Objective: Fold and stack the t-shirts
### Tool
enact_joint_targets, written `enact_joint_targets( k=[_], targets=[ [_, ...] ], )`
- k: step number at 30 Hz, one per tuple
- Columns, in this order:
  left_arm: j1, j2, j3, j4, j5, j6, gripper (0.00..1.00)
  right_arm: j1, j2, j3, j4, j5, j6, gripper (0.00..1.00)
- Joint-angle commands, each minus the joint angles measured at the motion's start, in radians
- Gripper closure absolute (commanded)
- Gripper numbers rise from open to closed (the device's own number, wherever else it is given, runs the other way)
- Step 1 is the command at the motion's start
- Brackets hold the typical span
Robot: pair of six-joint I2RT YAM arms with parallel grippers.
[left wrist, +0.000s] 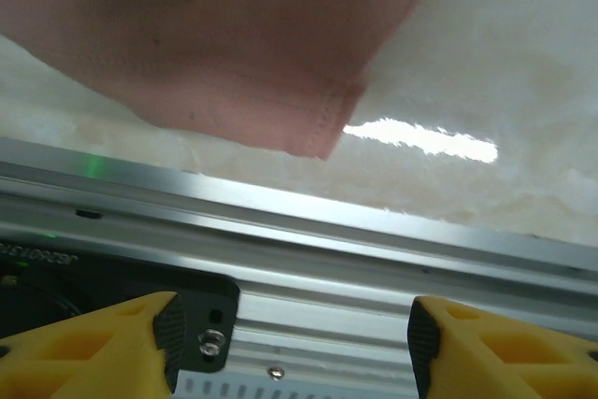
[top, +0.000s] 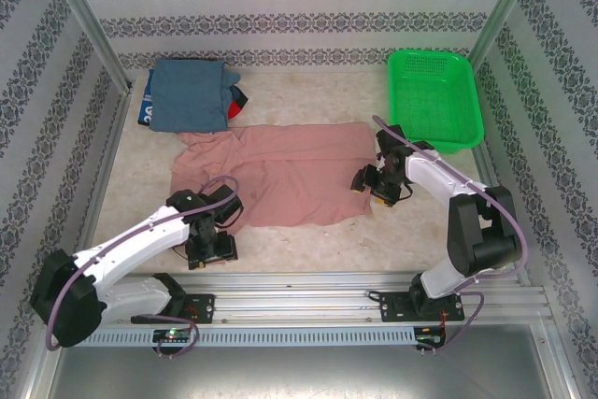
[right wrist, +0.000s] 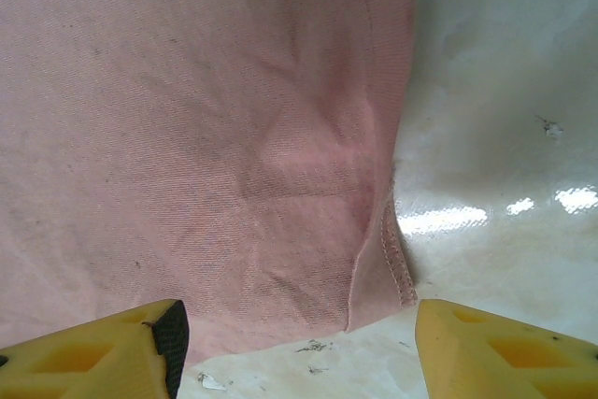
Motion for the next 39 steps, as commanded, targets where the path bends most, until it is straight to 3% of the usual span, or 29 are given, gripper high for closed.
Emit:
enact_joint_targets(
  k=[1, 5, 8, 13, 16, 22, 27, 35, 39],
  targets=[
    [-0.002, -0.021, -0.007, -0.021, -0.129, -0.071, 0.34, -0.006, 0.01, -0.012, 0.001, -0.023, -0.031, 0.33],
    [0.086, -0.12, -0.084, -0.014, -0.157, -0.161, 0.32, -0.013, 0.004, -0.023, 0.012, -0.036, -0.033, 0.33],
    [0.231, -0.234, -0.179, 0.05, -0.1, -0.194, 0.32, -0.014, 0.005, -0.026, 0.017, -0.045, -0.037, 0.33],
    [0.464, -0.31, -0.274, 0.104, -0.084, -0.134, 0.36, -0.017, 0.009, -0.027, 0.028, -0.068, -0.042, 0.33],
    [0.541, -0.297, -0.304, 0.197, -0.046, -0.115, 0.39, -0.017, 0.01, -0.021, 0.024, -0.076, -0.049, 0.33],
    [0.571, -0.153, -0.254, 0.333, -0.062, -0.072, 0.4, -0.018, 0.007, -0.017, 0.022, -0.087, -0.057, 0.33],
    [0.6, -0.023, -0.243, 0.435, -0.038, -0.036, 0.48, -0.019, 0.008, -0.014, 0.024, -0.095, -0.062, 0.34],
    [0.598, 0.031, -0.049, 0.316, -0.037, 0.121, 0.74, -0.021, 0.007, -0.006, 0.02, -0.096, -0.079, 0.31],
    [0.581, 0.058, 0.022, 0.255, -0.034, 0.184, 0.77, -0.023, 0.012, -0.001, 0.021, -0.104, -0.095, 0.27]
  ],
)
